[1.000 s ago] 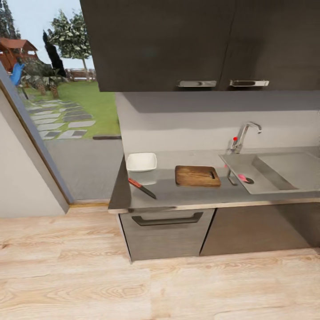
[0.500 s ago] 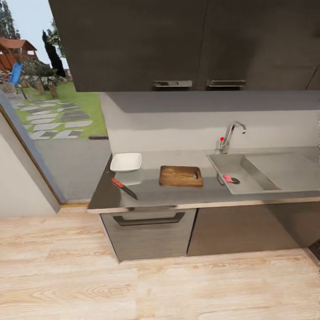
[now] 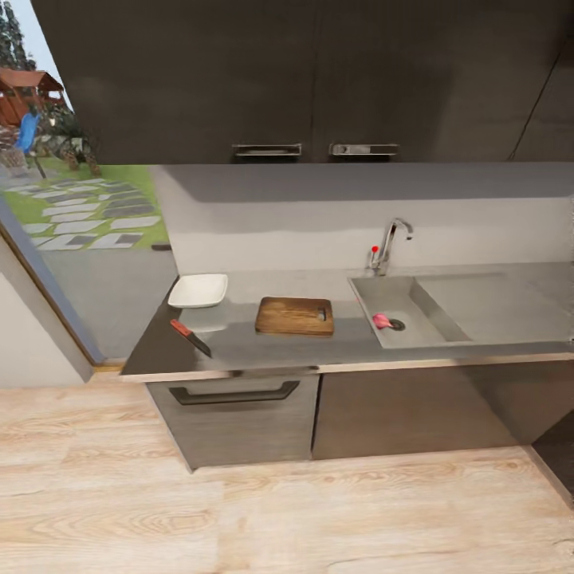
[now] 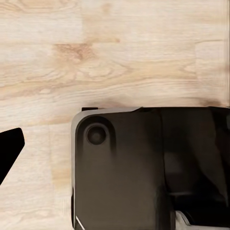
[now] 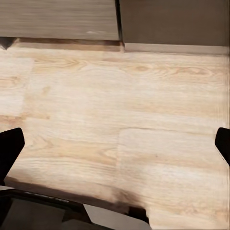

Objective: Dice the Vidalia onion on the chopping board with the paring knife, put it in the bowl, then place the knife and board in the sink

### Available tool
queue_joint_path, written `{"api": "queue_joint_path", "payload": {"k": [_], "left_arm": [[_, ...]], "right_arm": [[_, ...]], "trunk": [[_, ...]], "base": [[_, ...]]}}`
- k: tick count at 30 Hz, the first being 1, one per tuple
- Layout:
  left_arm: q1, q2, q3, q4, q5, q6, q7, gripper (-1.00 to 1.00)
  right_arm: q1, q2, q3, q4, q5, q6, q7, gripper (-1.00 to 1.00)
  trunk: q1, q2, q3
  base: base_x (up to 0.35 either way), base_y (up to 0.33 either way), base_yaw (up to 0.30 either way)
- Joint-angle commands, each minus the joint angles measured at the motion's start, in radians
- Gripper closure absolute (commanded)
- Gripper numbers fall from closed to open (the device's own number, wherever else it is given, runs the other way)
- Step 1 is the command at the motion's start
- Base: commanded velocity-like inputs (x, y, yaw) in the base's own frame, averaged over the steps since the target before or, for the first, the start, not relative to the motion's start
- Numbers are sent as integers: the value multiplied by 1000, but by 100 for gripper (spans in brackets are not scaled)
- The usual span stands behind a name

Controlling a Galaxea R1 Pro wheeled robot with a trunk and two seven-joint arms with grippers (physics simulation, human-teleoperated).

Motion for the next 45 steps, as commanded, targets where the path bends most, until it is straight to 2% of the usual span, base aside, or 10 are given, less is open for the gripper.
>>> {"api": "queue_joint_path", "payload": {"k": [1,38,45], "left_arm": [[1,0,3,-2,7,1,-9,-100],[1,0,3,-1,7,1,-8,-100],[1,0,3,-1,7,1,-9,-100]], "right_arm": [[0,1,-7,-1,10,-2,6,-100],[0,1,-7,2,10,-2,4,-100],[0,1,-7,1,10,-2,5,-100]], "trunk": [[1,-2,-2],[1,-2,-2],[1,-2,-5]], "base": [[0,-322,0],[0,-322,0],[-1,-322,100]]}}
